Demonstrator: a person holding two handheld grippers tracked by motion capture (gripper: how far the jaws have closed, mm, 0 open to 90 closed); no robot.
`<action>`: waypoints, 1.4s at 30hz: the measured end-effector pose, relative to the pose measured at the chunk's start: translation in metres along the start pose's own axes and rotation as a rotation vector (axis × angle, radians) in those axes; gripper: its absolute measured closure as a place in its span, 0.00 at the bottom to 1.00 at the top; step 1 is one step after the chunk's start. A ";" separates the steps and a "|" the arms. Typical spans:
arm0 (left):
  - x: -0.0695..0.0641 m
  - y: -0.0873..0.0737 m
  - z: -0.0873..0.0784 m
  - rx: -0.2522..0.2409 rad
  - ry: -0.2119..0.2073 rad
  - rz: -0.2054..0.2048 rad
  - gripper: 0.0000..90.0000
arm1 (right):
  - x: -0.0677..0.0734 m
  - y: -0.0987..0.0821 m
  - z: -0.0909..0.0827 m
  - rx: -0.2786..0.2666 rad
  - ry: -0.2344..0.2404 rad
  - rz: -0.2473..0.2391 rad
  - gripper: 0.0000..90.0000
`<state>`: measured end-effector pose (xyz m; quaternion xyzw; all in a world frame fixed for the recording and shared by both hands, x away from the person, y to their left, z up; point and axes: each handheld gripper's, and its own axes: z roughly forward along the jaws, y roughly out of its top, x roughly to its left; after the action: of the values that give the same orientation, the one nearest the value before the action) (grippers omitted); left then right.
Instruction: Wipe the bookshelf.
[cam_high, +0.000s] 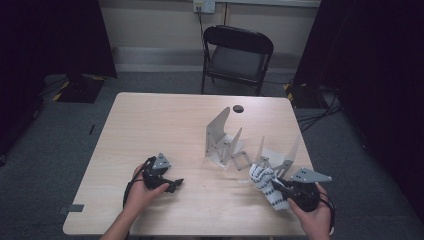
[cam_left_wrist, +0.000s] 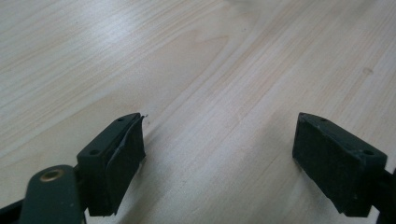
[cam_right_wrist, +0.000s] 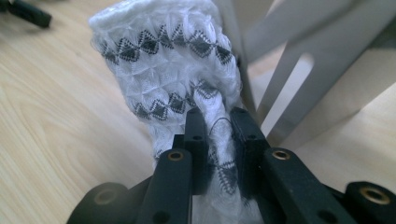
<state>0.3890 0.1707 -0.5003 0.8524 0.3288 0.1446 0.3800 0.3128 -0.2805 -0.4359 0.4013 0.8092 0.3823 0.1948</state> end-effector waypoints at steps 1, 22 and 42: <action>0.000 0.000 0.000 -0.001 0.000 -0.001 0.18 | 0.000 -0.003 0.003 0.013 0.002 0.005 0.87; 0.000 0.000 0.000 0.000 0.000 0.000 0.18 | -0.001 -0.028 0.024 0.113 0.011 0.005 0.82; 0.000 0.000 0.000 0.000 0.000 0.000 0.18 | 0.009 -0.024 0.041 0.136 0.017 -0.067 0.56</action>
<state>0.3890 0.1707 -0.5003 0.8525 0.3288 0.1446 0.3799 0.3211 -0.2640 -0.4799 0.3830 0.8478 0.3233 0.1729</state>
